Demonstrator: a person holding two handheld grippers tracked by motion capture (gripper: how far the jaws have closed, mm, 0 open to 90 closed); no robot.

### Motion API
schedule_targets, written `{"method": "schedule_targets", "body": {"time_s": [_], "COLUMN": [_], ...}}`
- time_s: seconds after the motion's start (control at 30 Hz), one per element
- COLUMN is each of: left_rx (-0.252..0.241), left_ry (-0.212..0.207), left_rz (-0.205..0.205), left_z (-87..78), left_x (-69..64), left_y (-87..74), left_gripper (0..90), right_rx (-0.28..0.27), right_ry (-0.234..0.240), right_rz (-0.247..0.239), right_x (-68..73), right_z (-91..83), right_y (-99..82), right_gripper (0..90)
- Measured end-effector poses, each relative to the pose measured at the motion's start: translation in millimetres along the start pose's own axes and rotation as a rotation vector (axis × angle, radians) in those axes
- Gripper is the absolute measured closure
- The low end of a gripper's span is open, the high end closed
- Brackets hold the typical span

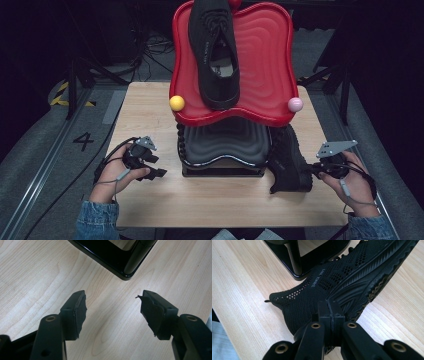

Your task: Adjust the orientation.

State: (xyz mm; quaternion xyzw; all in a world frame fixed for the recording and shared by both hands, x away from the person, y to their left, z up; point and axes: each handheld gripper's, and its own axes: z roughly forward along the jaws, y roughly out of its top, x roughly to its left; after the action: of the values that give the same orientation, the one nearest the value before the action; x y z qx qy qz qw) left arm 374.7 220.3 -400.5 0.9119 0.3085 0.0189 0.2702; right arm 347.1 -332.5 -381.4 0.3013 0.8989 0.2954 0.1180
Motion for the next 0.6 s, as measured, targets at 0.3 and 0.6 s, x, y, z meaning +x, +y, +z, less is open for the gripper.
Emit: {"method": "schedule_targets", "body": {"time_s": [0.3,0.6], "left_rx": [-0.004,-0.002], "left_ry": [0.002,-0.005], "left_rz": [0.002,0.007], "left_z": [-0.4,1.3], "left_x": [0.1,1.0], "left_y": [-0.1,2.8], "left_gripper": [37.9,37.9], "right_rx": [-0.006,0.085], "right_ry": [-0.002,-0.181], "right_rz": [0.051,0.126], "right_x": [-6.6,-25.3], "right_z": [-3.8,-28.2], "right_y": [-7.3,-28.3], "right_gripper": [90.0,90.0]}}
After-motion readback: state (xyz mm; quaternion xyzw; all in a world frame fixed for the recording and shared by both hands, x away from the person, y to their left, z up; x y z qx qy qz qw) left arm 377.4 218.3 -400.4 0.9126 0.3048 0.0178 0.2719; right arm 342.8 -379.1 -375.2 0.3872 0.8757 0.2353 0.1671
